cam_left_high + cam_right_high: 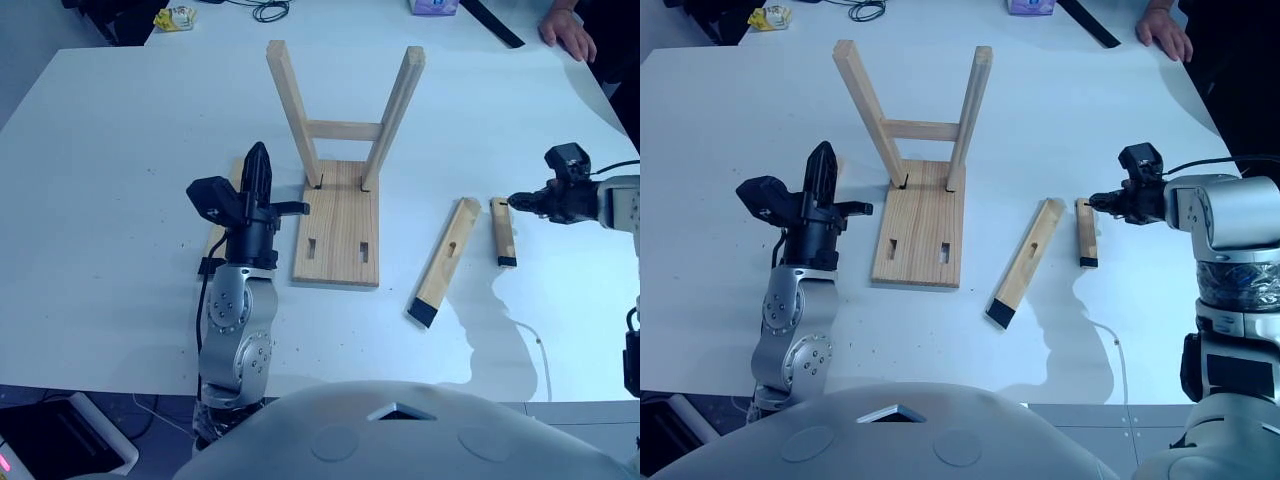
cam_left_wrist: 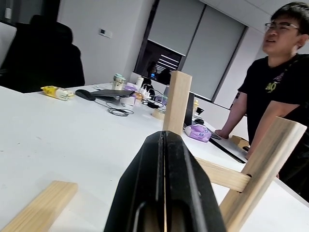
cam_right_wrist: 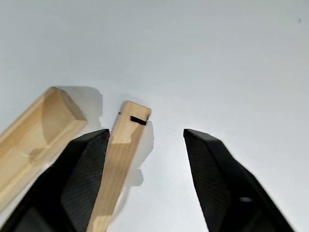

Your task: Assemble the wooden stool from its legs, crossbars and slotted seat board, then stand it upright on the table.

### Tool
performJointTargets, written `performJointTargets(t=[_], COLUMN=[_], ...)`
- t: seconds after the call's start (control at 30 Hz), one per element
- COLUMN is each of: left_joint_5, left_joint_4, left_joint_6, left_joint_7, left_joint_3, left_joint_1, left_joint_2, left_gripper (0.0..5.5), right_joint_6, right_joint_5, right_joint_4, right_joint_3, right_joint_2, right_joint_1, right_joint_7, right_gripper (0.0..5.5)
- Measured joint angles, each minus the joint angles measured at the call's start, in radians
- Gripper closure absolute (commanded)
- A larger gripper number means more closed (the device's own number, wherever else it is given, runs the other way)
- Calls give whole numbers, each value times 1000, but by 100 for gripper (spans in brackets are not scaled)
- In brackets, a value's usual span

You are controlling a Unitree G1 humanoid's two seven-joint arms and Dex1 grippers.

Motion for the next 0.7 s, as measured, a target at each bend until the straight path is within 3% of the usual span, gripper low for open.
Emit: performJointTargets(t=[0.3, 0.7], left_joint_5=[2, -17], left_joint_4=[1, -9], left_joint_6=[-20, 36], left_joint_7=[31, 20], left_joint_3=[-17, 8], left_joint_1=[13, -2], left_joint_2=[2, 5], left_gripper=[550, 550], right_joint_6=[20, 107], right_joint_5=[21, 29], right_joint_4=[28, -110], right_joint_3=[71, -41], right_joint_2=[-3, 69], right_joint_1=[-25, 168], right_joint_7=[45, -33], right_gripper=[266, 266])
